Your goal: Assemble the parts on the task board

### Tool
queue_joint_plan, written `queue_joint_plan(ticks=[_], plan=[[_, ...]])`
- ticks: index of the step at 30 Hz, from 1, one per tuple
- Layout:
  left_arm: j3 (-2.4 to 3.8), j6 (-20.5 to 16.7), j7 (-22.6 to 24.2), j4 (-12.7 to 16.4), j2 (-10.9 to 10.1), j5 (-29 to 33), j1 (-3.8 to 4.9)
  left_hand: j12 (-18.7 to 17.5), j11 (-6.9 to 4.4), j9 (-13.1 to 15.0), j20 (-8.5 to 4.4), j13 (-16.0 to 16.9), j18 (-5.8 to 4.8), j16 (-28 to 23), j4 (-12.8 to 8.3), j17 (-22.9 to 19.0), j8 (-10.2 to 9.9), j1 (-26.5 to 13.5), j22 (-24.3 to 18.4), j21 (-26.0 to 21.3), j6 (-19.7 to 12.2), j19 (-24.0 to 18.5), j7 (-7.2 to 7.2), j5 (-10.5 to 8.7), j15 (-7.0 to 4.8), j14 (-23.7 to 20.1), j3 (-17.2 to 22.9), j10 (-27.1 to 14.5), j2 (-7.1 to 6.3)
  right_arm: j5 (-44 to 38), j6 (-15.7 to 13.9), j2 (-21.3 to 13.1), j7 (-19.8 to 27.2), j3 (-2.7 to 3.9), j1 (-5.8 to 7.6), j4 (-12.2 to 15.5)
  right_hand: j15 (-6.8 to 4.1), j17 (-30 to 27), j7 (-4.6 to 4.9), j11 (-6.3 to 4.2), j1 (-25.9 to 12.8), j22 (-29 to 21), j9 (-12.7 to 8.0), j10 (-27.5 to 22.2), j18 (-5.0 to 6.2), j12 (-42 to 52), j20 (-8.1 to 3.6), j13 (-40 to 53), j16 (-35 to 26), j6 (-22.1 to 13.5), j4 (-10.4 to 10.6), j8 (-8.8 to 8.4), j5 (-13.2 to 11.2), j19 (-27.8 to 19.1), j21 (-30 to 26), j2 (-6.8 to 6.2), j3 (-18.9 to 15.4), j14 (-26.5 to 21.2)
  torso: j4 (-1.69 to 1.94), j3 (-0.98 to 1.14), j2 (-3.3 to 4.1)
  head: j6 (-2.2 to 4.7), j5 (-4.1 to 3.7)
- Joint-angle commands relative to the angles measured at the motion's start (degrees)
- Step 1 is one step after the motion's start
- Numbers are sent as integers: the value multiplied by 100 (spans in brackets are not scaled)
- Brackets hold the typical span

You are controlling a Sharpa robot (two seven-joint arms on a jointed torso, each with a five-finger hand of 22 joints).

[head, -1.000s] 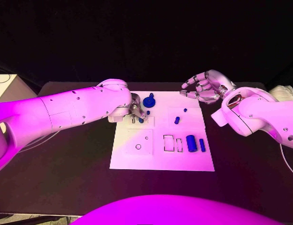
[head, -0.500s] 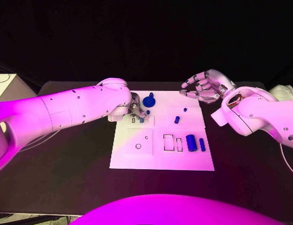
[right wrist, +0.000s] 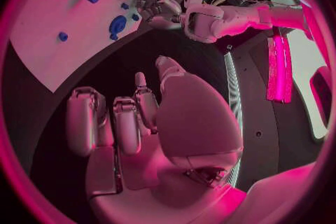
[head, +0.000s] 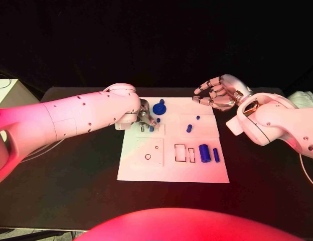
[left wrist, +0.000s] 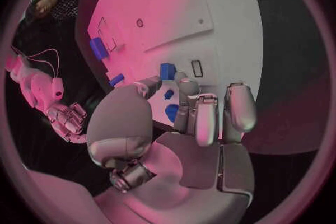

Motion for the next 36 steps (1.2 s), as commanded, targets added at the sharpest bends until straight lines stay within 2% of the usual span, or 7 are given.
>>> queue_joint_plan(ticks=[1,5,16,23,29,32,36], plan=[[-39,106,-46,56,-58,60,-62,-4,-1,6,9,2,-105,-20,-6,752,-25,10,-9,-22,-14,12,28,18,-24,366,-53,-37,27,-58,21,-6,31,1,-3,11,-30,1143,8,-10,-67,852,8,-26,108,-24,-56,293,-22,-39,7,38,-1,149,-24,-11,36,510,1,0,4,15,-5],[-28,-155,43,189,-164,187,-64,-6,0,7,8,-3,-104,-25,23,743,-38,-30,-12,-24,-11,11,29,18,-24,364,-159,-39,42,-58,18,-12,33,1,-3,12,-30,1143,8,-10,-67,852,8,-26,108,-24,-56,293,-22,-39,7,38,-1,149,-24,-11,36,510,0,-2,1,21,-15],[98,-828,173,602,-484,394,-64,-89,33,-79,19,-141,-86,-62,22,683,-224,-83,-97,-71,-124,-49,71,24,-1,342,-552,-142,102,-58,10,-34,29,1,-4,8,-29,1143,8,-9,-82,856,8,-26,107,-22,-55,292,-22,-43,9,45,-11,151,-19,-10,40,510,7,11,-9,19,-17],[114,-1115,119,862,-648,343,-72,-224,208,-637,116,-383,-70,-91,25,633,-872,126,-174,-122,-396,-108,279,28,145,318,-876,-344,250,-58,11,-45,24,-1,-8,2,-29,1143,8,-9,-82,856,8,-26,107,-22,-55,292,-22,-43,9,45,-11,151,-19,-10,40,510,12,10,-4,30,-9],[116,-1523,59,1106,-804,171,-162,-346,291,-888,180,-625,-62,-116,33,587,-1078,196,-206,-143,-506,-130,372,31,218,298,-1055,-528,314,-58,10,-62,14,-2,-21,-1,-29,1143,8,-9,-82,856,8,-26,107,-22,-55,292,-22,-43,9,45,-11,151,-19,-10,40,510,12,11,-6,33,9],[115,-1708,54,1193,-850,70,-231,-421,304,-924,192,-761,-52,-143,28,539,-1096,232,-248,-163,-524,-159,386,33,230,280,-1073,-617,342,-58,12,-73,8,-3,-24,1,-29,1143,8,-9,-82,856,8,-26,107,-22,-55,292,-22,-43,9,45,-11,151,-19,-10,40,510,17,10,-7,32,2],[112,-1937,69,1270,-880,-47,-351,-575,378,-1178,243,-1022,-46,-153,29,526,-1273,465,-279,-188,-703,-175,475,35,292,275,-1151,-783,372,-59,15,-84,0,-5,-26,3,-28,1142,9,-9,-91,860,8,-24,105,-18,-54,294,-23,-54,7,48,-13,154,-11,-11,45,510,15,8,-8,35,11]])
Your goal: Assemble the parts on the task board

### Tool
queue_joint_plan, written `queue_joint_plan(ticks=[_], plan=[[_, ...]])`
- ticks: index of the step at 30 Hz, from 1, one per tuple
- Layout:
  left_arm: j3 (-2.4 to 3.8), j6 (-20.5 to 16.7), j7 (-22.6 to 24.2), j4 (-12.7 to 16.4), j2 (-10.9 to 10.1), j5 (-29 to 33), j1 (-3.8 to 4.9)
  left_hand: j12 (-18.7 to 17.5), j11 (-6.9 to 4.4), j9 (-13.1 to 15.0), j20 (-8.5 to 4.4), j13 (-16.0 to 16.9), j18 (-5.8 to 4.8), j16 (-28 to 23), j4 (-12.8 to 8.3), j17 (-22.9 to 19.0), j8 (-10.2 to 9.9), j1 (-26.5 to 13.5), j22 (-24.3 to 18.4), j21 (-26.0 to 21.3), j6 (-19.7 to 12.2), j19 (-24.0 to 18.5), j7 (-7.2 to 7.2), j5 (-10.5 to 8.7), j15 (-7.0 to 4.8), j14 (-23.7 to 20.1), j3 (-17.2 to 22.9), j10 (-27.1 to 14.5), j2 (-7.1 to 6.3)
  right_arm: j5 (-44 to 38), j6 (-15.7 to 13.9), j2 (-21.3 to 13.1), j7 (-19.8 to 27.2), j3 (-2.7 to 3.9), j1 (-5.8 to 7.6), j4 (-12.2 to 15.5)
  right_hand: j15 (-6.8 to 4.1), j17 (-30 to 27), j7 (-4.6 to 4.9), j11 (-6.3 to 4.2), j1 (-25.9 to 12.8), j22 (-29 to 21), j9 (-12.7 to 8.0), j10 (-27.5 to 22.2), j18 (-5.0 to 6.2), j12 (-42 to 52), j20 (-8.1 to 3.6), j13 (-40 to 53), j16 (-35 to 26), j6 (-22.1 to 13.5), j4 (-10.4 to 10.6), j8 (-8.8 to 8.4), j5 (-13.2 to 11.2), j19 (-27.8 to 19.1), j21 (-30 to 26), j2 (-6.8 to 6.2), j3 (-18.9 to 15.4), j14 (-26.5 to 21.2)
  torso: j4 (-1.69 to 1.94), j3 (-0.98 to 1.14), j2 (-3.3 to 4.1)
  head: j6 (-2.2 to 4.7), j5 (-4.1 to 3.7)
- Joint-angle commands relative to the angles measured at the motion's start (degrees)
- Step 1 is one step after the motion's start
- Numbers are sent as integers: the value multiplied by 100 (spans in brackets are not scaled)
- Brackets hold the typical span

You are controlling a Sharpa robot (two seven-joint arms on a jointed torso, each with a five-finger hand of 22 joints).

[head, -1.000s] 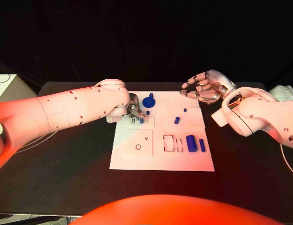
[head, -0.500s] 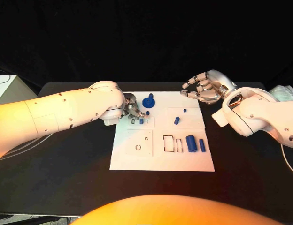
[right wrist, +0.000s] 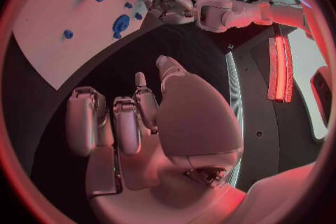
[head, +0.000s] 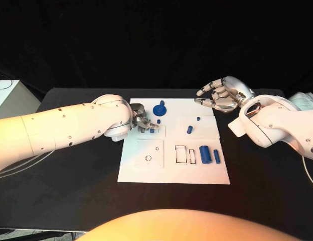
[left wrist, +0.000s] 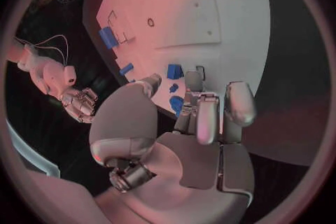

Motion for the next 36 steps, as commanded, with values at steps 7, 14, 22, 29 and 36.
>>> queue_joint_plan(ticks=[7,14,22,29,36], plan=[[-8,-653,20,122,-15,-390,-201,-37,39,-278,81,-80,-46,-24,5,530,-170,169,-11,-35,-128,8,59,36,71,261,-76,-48,26,-56,24,-18,1,-4,-7,12,-28,1144,5,-9,-60,857,9,-24,105,-18,-54,295,-23,-49,1,24,-13,154,-11,20,39,510,0,-9,3,8,8],[-13,-674,25,142,-4,-403,-244,25,5,-384,85,-13,-47,-15,10,543,-51,257,10,-28,91,32,10,37,50,273,-90,32,85,-59,35,-18,-8,-6,-11,14,-28,1144,5,-9,-60,857,9,-24,105,-18,-54,295,-23,-49,1,24,-13,154,-11,20,39,510,-15,-7,9,20,15],[-14,-405,0,178,-8,-321,-253,75,-87,-400,36,38,-51,-8,5,557,237,484,33,-21,329,54,-97,33,-25,283,-15,101,83,-63,56,-21,-24,-7,-16,12,-28,1145,5,-9,-59,854,9,-22,107,-16,-54,296,-23,-54,-2,29,-7,153,-19,24,48,510,-7,-6,8,10,3],[-17,-230,-44,205,-13,-286,-255,113,-109,-391,21,92,-55,2,7,575,322,493,53,-13,374,69,-123,34,-45,291,-10,147,68,-66,65,-19,-28,-8,-24,8,-28,1154,4,-9,-59,855,10,-17,106,-9,-54,302,-17,-53,-3,32,-4,154,-16,26,52,513,-7,-9,8,6,-8],[-18,-212,-71,231,-24,-279,-256,142,-125,-379,11,135,-60,6,7,581,380,502,75,-3,399,85,-141,35,-58,295,-3,180,65,-69,70,-19,-31,-9,-32,5,-28,1154,4,-9,-59,855,10,-17,106,-9,-54,302,-17,-53,-3,32,-4,154,-16,26,52,513,-8,-12,9,7,-16]])
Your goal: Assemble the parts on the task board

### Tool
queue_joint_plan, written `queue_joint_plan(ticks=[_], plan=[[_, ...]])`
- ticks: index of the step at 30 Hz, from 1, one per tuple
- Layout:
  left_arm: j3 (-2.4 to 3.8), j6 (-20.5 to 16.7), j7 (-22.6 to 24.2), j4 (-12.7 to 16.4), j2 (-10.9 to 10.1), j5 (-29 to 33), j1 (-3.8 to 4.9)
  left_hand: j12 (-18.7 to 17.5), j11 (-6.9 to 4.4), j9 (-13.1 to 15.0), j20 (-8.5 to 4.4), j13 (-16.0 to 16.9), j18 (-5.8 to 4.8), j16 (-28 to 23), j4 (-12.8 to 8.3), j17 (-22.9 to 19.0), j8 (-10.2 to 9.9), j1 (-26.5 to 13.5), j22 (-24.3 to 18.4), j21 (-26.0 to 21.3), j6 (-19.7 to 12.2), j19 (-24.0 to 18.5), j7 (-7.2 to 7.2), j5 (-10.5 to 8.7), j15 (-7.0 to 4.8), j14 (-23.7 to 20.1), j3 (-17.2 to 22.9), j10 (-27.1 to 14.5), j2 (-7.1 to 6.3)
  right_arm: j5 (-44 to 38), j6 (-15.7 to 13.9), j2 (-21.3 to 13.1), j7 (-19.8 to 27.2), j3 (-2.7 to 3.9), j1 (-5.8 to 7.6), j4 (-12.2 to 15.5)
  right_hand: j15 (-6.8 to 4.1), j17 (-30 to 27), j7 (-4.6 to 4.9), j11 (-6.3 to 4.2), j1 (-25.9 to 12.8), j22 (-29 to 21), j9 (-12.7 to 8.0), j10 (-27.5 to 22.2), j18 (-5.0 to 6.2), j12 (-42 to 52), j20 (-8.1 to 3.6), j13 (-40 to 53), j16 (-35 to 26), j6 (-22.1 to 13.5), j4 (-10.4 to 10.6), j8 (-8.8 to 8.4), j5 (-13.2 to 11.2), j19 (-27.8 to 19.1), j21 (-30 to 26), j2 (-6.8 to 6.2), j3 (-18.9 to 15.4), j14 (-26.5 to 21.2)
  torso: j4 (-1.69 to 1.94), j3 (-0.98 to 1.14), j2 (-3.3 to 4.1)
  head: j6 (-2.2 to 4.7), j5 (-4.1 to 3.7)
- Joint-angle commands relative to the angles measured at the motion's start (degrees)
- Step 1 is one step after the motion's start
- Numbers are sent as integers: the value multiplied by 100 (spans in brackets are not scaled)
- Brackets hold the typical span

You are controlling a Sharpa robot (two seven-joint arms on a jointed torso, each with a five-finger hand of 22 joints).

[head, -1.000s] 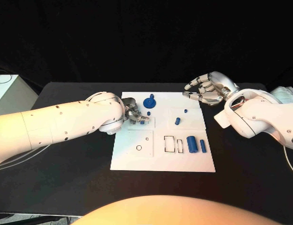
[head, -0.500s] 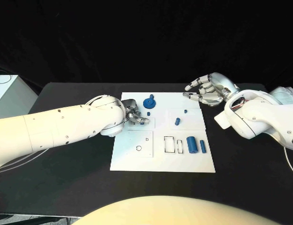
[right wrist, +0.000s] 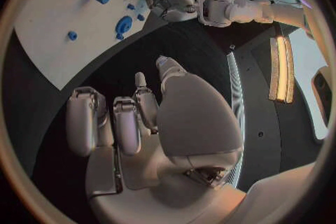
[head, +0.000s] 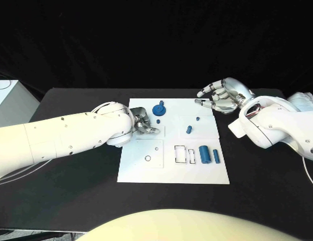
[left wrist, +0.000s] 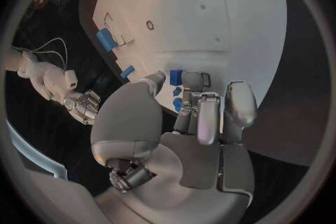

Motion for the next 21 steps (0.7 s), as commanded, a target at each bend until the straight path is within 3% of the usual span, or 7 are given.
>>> queue_joint_plan(ticks=[1,13,15,21], plan=[[-31,268,-88,19,1,69,-41,23,11,-613,-14,11,-60,7,-3,583,27,39,-1,-5,60,5,-3,35,-41,310,34,44,-1,-63,63,-1,14,0,-7,5,-28,1155,-10,-9,-36,858,10,-17,106,-9,-54,302,-17,-39,3,33,-4,154,-16,3,26,513,0,-1,2,4,-4],[-30,164,-107,20,-3,17,-42,71,-39,-535,-58,72,-60,-17,-7,546,294,232,-1,-8,15,6,-58,35,-88,300,303,79,111,-69,72,-2,11,0,-14,2,-29,1158,-11,-10,-36,859,12,-12,106,-3,-54,306,-16,-35,2,41,4,155,-16,7,36,514,5,0,-1,-8,-2],[-29,143,-107,19,-3,7,-43,74,-58,-457,-72,65,-59,-22,-4,542,434,306,-5,-12,-62,2,-74,36,-104,297,532,57,198,-70,75,-2,9,0,-15,2,-29,1158,-11,-10,-36,859,12,-12,106,-3,-54,306,-16,-35,2,41,4,155,-16,7,36,514,1,2,0,-12,-5],[-29,117,-104,26,-2,1,-43,90,-84,-303,-94,51,-59,-24,-20,544,731,504,-7,-19,-232,-4,-104,32,-129,297,1212,22,132,-73,85,-3,0,0,-20,-1,-29,1159,-12,-11,-33,860,12,-10,105,0,-54,307,-15,-34,0,44,8,155,-14,9,41,514,-3,4,0,-15,-2]])
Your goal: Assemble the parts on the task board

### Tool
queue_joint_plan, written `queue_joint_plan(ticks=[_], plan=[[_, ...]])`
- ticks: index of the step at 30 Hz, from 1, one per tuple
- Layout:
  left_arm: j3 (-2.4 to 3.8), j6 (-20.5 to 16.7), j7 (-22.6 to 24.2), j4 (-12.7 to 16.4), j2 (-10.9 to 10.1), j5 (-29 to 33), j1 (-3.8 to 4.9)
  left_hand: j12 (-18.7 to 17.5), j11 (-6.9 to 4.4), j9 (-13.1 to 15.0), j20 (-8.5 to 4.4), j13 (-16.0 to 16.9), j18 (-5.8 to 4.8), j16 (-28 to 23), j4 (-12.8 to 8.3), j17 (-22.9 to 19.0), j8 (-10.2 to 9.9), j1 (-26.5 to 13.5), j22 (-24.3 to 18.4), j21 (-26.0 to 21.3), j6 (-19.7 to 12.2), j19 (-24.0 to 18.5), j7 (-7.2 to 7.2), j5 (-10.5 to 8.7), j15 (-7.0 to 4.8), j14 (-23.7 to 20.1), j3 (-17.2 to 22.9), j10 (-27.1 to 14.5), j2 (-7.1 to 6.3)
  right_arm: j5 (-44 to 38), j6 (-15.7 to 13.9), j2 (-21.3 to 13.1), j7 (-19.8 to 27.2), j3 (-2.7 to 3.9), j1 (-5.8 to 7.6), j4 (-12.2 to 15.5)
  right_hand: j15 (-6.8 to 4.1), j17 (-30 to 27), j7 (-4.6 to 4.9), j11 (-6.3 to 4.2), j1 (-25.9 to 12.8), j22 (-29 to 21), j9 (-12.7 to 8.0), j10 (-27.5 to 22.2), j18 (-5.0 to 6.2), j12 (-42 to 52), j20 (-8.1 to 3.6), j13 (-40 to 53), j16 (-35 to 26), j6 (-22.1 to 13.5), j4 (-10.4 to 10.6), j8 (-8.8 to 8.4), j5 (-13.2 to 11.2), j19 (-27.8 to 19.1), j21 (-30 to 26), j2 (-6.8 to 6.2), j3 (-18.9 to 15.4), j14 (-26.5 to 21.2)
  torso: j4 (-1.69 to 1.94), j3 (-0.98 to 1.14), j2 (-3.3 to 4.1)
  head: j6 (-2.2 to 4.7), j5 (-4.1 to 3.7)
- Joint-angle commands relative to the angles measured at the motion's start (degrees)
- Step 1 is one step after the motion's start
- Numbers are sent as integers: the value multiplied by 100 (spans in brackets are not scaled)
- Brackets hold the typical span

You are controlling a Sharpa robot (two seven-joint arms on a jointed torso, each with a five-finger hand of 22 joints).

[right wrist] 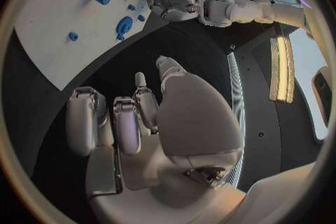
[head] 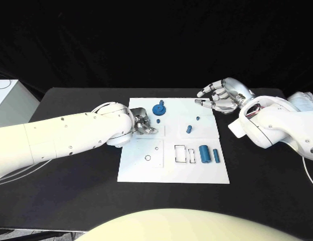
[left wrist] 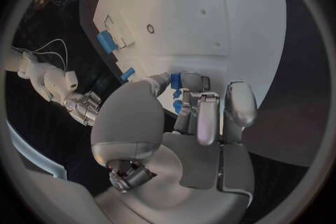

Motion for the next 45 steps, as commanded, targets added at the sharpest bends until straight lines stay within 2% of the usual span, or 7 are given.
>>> queue_joint_plan(ticks=[1,7,12,21,29,35,45], plan=[[-23,91,-79,4,3,9,-33,23,-33,63,-52,-13,-59,-24,-16,545,82,88,-6,-19,-60,-2,-9,16,-46,297,220,-30,6,-65,81,-2,12,0,-7,2,-30,1158,-12,-11,-32,859,6,-9,106,1,-54,308,-16,-34,-1,24,12,154,-19,10,44,514,-5,2,-2,1,2],[-23,80,-36,21,-6,102,-35,20,-43,131,-62,-46,-55,-29,-70,539,254,236,-23,-32,-161,-22,-21,14,-58,292,788,-60,-93,-77,97,-2,-2,0,-14,-1,-31,1162,-14,-14,-18,856,6,-10,108,0,-55,305,-14,-36,-7,33,51,153,-27,10,66,515,-3,3,-1,-2,-1],[-16,13,55,57,-39,249,-40,-23,-27,207,-58,-153,-45,-28,-351,540,428,403,-61,-56,-343,-67,7,12,-44,283,1520,-145,-104,-81,115,-3,-11,-1,-27,-6,-33,1162,-13,-15,-13,858,6,-10,107,5,-57,303,-15,-46,-4,51,183,155,-28,-6,115,515,-3,1,-1,-1,-3],[7,-48,219,117,-123,492,-43,-21,-7,263,-37,-197,-15,-47,-583,502,568,338,-198,-118,-405,-180,27,8,-26,264,1924,-181,-108,-85,141,-5,-17,-1,-38,-15,-34,1163,-12,-14,-17,861,5,-10,106,6,-58,300,-14,-51,-2,59,243,158,-24,-13,138,515,-7,3,-1,4,3],[188,175,328,145,-262,954,-26,-39,-3,278,-27,-253,6,-72,-655,457,616,295,-292,-164,-418,-261,29,6,-19,242,2030,-231,-117,-85,173,-6,-26,-3,-44,-23,-34,1161,-12,-14,-20,857,4,-9,108,9,-58,301,-15,-53,-1,62,271,155,-35,-18,150,515,2,7,-8,9,-7],[285,625,339,83,-322,1340,126,-67,3,281,-21,-309,20,-94,-684,418,631,267,-357,-199,-438,-319,33,-2,-13,221,2071,-284,-113,-85,193,4,-32,-5,-47,-35,-33,1158,-11,-15,-20,858,4,-12,108,6,-58,298,-18,-55,-1,64,284,156,-34,-19,155,514,-4,5,-5,16,-3],[312,1777,103,-408,-53,1777,429,-94,18,285,-8,-378,40,-133,-767,348,650,226,-450,-251,-489,-415,48,-6,3,176,2112,-374,-99,-85,219,39,-37,-8,-51,-64,-34,1159,-11,-15,-21,859,3,-9,107,10,-58,301,-17,-56,-2,66,304,156,-33,-21,165,514,-9,7,3,6,0]])
